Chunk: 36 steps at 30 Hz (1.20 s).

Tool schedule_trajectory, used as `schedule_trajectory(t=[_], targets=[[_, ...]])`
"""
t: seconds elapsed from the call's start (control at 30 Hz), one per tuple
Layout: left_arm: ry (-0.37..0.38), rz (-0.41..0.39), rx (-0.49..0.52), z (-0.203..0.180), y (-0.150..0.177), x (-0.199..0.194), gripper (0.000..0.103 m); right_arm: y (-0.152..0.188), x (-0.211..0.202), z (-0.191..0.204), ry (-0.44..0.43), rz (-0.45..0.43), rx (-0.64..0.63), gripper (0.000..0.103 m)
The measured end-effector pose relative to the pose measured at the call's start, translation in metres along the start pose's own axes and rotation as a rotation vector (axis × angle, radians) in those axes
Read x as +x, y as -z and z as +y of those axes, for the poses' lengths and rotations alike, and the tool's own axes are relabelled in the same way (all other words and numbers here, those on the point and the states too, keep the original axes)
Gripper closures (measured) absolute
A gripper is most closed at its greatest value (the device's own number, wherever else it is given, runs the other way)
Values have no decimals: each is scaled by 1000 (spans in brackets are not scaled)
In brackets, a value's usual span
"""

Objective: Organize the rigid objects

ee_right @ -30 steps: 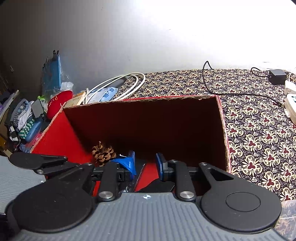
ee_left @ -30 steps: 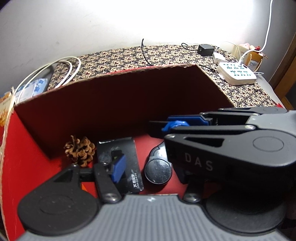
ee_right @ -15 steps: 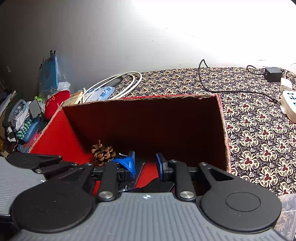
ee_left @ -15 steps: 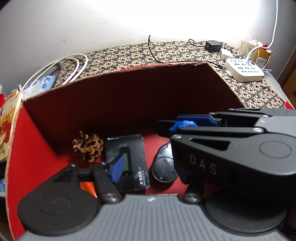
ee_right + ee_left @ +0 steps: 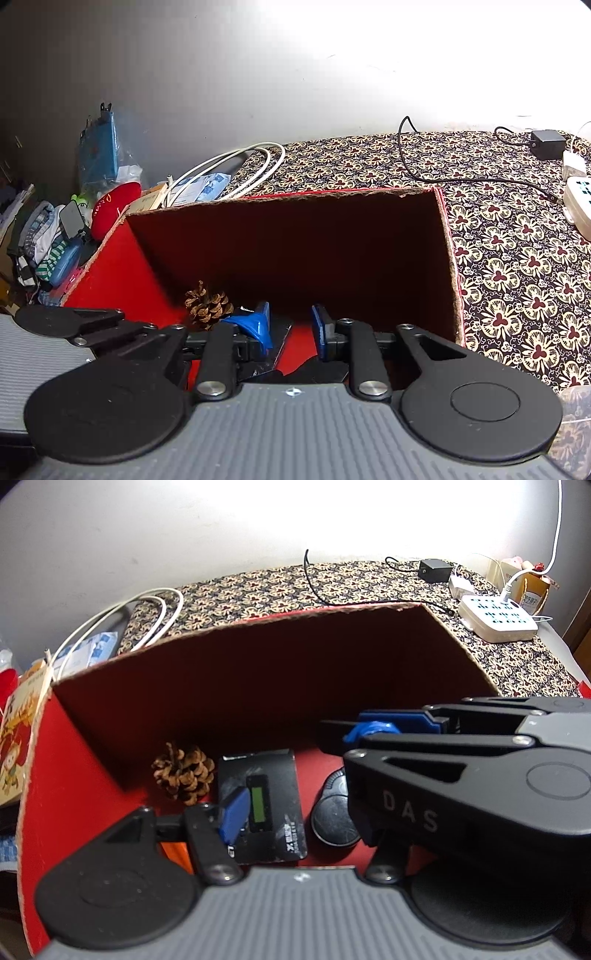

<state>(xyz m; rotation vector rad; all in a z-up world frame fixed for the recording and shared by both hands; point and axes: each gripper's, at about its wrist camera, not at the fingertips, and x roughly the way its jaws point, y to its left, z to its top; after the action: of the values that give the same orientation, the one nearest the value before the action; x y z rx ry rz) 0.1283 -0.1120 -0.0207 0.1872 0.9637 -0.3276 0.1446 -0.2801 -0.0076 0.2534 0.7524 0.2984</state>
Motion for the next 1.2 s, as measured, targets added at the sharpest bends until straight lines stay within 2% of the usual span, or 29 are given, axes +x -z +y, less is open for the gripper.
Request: schedule_trajectory(t=[0.3,0.57,0.77,1.2], targets=[[-26,-10,-6,-2,0,0,45,2,-2,-1,-20,-16,13,98],[-19,-9,-12,0,-1,0,45,2,-3,-3,-44,-17,17,98],[-56,-17,-21,-2,0,0,45,1,-2,-4,-52,-18,18,98],[-62,-13,-20,-2,0,0,45,1,-3,-4,-70,-23,21,96]])
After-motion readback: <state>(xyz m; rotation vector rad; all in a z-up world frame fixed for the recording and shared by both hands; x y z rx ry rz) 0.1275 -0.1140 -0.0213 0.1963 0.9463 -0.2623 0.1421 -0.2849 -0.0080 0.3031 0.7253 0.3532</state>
